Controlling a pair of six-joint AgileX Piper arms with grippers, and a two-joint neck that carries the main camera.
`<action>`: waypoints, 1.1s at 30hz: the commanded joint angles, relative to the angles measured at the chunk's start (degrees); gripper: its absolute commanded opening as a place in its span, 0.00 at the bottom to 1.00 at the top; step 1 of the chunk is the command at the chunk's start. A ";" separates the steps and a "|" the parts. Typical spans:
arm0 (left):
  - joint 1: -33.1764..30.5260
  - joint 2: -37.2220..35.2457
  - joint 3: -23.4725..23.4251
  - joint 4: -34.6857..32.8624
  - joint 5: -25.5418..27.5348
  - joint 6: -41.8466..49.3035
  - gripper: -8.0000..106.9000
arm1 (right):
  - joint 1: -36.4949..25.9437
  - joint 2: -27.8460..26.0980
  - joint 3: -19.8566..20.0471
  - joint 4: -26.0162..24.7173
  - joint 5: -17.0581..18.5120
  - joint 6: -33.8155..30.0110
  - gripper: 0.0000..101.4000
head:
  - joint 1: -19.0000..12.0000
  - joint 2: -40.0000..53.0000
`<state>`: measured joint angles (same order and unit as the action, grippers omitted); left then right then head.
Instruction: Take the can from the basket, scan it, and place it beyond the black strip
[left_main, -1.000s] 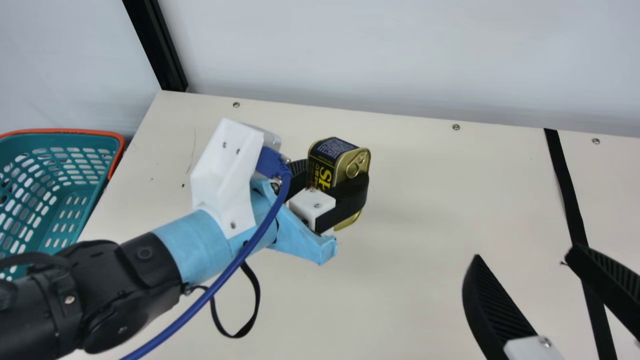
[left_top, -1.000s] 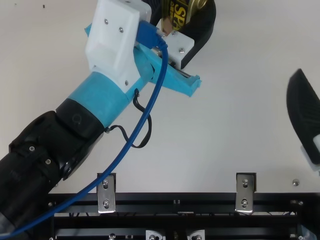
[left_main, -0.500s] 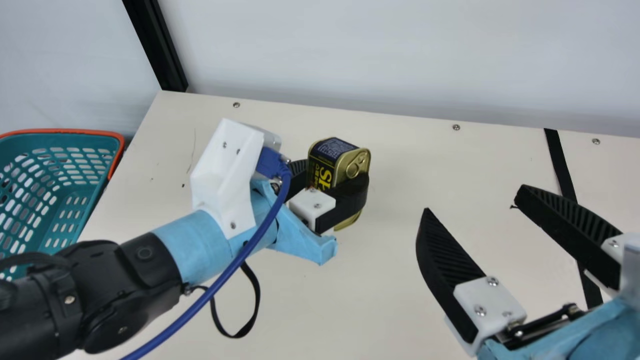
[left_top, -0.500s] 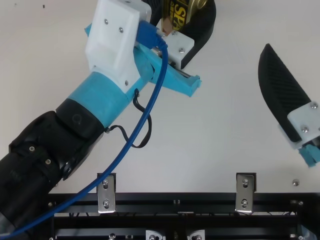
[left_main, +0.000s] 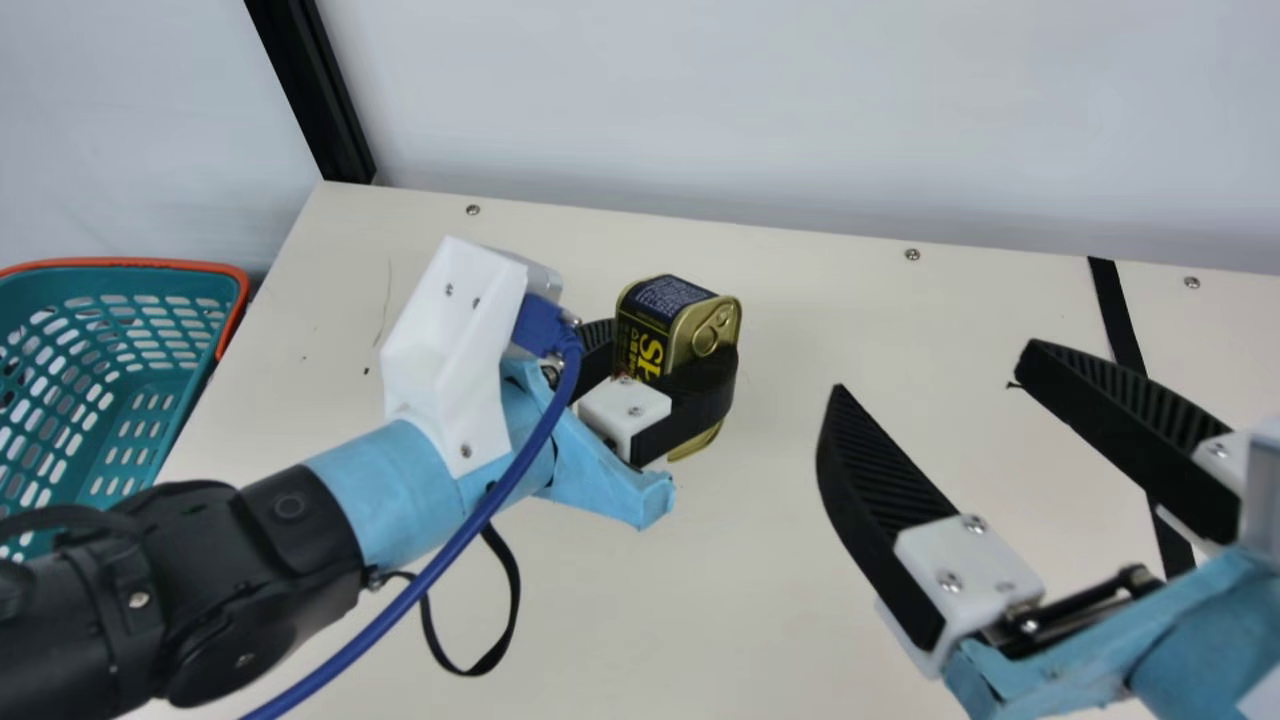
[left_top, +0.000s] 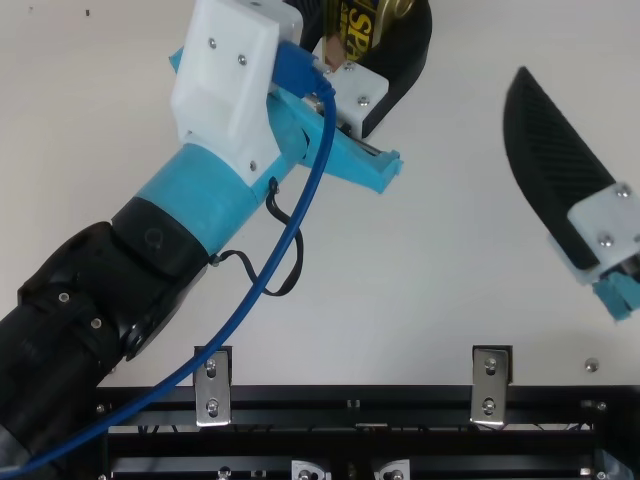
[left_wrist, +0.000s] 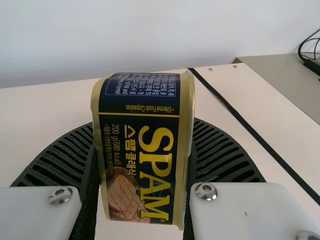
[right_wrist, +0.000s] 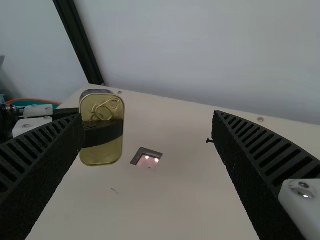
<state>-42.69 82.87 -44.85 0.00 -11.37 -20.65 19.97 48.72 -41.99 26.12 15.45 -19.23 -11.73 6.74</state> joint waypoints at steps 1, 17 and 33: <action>0.00 0.00 0.00 0.00 0.00 0.00 0.16 | 0.47 1.77 -2.30 1.01 0.40 0.11 1.00 | -0.16 -0.13; 0.00 0.00 0.00 0.00 0.00 0.00 0.16 | 3.60 15.85 -13.96 11.01 3.14 -5.54 1.00 | -0.16 -0.13; 0.00 0.00 0.00 0.00 0.00 0.00 0.16 | 4.09 25.76 -18.95 14.12 5.10 -8.61 1.00 | -0.16 -0.13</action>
<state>-42.69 82.87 -44.85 0.00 -11.37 -20.65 23.96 74.18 -60.82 40.65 20.57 -28.16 -11.73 6.74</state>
